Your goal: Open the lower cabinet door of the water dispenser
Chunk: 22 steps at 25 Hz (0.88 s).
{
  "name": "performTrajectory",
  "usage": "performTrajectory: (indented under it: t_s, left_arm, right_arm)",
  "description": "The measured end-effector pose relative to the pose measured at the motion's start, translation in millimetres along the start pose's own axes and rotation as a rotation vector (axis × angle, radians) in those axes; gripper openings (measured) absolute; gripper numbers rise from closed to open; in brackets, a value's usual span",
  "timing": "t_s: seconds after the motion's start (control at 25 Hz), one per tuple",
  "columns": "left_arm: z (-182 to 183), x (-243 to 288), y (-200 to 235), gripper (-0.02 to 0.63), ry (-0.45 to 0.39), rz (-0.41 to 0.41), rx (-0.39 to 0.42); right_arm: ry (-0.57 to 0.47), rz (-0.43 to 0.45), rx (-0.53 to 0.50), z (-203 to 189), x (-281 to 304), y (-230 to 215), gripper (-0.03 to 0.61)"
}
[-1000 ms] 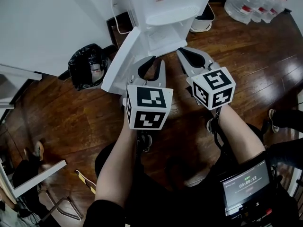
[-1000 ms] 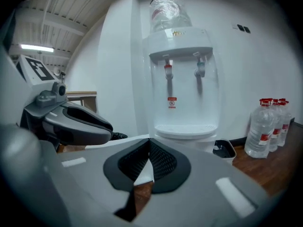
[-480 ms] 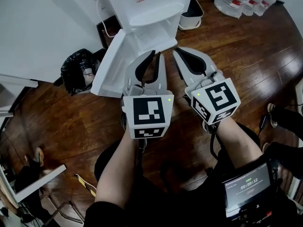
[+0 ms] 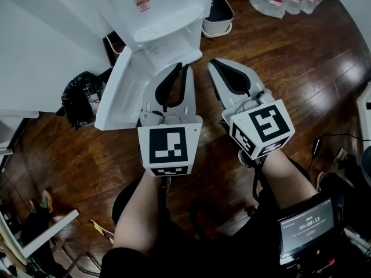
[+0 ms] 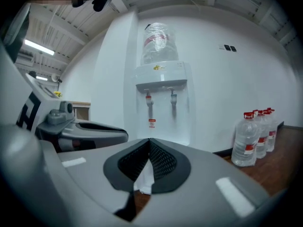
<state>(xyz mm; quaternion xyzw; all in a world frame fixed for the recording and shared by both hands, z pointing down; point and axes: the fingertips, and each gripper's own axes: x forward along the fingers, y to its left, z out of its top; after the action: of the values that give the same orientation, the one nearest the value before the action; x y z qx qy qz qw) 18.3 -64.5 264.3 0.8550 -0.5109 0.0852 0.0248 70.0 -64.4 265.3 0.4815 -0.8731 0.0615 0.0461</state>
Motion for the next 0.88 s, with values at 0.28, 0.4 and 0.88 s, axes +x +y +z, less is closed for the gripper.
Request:
performTrajectory:
  t_s: [0.28,0.4,0.88]
  left_arm:
    - [-2,8,-5,0.054,-0.004,0.017,0.019]
    - [-4,15,-6,0.046,0.001,0.015,0.024]
    - [-11,12,-16,0.02,0.027,-0.066,0.06]
  right_arm:
    - [-0.01,-0.003,0.042,1,0,-8,0.005]
    - [0.005,-0.005,0.042,-4,-1,-11,0.005]
    - [0.022,0.003,0.054,-14,1,-9,0.005]
